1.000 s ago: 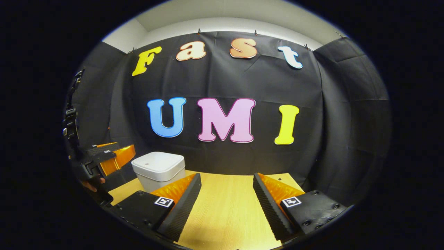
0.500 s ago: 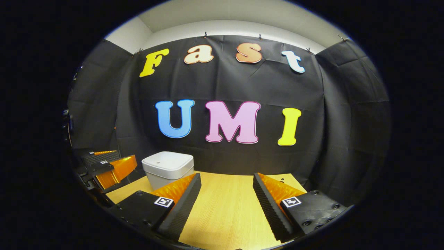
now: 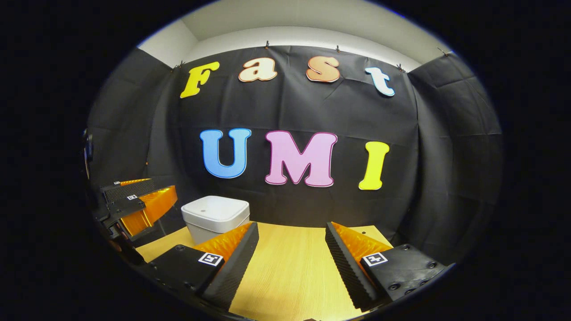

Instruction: Press the lid of the desktop garbage bin to open it, pick up the crumpled paper on the desktop and throw it into the bin, then pick up the pop can on the desktop and drop it into the bin, and finally close the garbage bin lid.

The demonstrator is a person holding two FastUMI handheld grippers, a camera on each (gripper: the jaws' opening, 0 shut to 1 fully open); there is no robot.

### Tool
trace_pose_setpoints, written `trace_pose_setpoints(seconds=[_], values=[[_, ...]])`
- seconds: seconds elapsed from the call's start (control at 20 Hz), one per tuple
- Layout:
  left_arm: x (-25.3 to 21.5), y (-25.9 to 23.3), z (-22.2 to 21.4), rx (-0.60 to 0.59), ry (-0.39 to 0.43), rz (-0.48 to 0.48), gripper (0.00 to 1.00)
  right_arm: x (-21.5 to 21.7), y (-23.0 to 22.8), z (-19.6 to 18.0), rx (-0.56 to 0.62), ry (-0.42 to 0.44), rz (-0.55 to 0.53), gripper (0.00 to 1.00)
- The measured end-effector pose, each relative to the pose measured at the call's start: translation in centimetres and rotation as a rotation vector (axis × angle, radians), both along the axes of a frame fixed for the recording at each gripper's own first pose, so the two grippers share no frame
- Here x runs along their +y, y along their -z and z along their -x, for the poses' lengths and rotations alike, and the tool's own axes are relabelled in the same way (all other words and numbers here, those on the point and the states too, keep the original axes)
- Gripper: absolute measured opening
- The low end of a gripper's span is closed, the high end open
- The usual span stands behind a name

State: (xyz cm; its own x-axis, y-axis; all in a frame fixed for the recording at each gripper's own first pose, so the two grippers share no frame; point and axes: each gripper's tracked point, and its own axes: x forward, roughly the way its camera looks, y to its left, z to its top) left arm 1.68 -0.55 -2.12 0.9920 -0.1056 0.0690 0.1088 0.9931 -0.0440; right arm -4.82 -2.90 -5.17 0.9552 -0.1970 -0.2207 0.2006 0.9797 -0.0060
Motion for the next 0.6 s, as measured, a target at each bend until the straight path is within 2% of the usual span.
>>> trace_pose_setpoints(seconds=[0.4, 0.6], values=[[0.8, 0.7, -1.5, 0.006, 0.000, 0.013, 0.95, -0.6, -0.9, -1.6, -0.023, 0.018, 0.037, 0.97], [-0.2, 0.5, -2.3, -0.006, 0.008, -0.007, 0.95, -1.1, -1.2, -2.7, -0.040, 0.007, 0.007, 0.97]])
